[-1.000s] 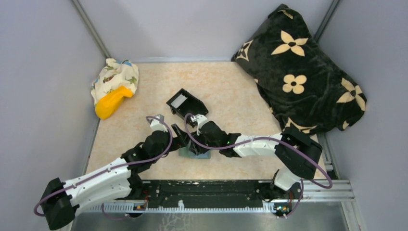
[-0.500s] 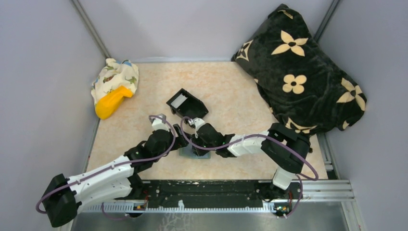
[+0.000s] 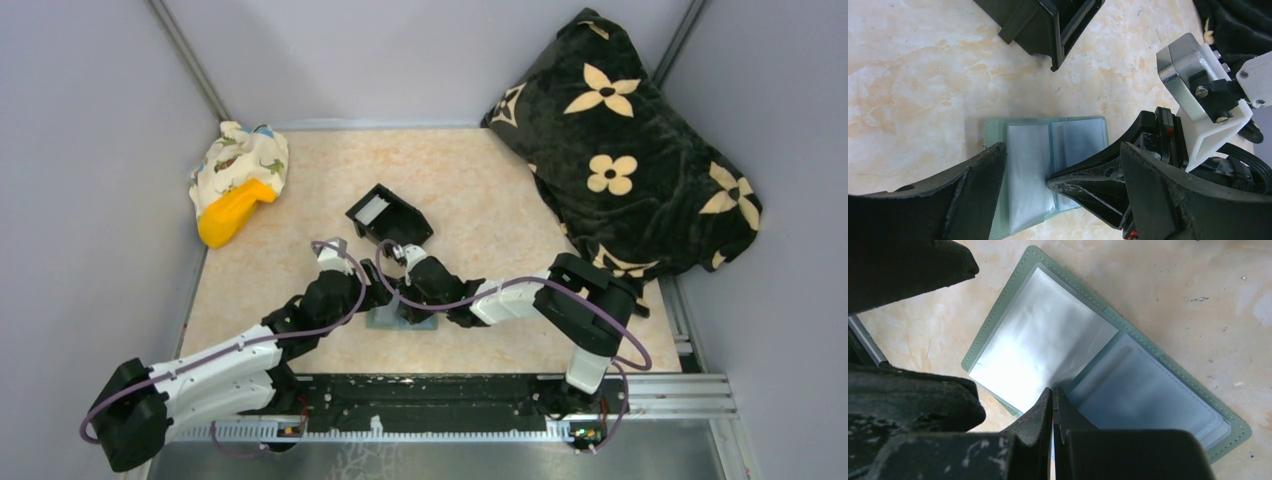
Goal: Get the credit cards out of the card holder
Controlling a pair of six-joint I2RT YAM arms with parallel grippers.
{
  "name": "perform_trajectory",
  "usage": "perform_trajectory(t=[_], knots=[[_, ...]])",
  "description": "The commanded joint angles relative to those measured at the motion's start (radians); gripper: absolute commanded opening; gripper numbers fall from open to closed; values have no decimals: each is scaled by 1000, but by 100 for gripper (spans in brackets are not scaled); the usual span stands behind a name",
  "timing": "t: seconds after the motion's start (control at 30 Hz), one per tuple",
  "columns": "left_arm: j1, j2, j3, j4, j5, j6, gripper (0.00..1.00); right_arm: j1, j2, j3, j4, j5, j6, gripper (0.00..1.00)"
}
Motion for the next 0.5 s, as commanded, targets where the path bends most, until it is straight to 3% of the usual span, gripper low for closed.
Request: perform_trajectory(t=[0.0,0.27,0.47], knots=[[-38,8,-15,342,291,-44,91,16,40,30,67,-30,-11,0],[-37,117,-89,486,385,-129,90,17,27,16,70,-18,-2,0],[-33,156,-78,404,358,-159,91,16,10,3,76,-8,5,0]])
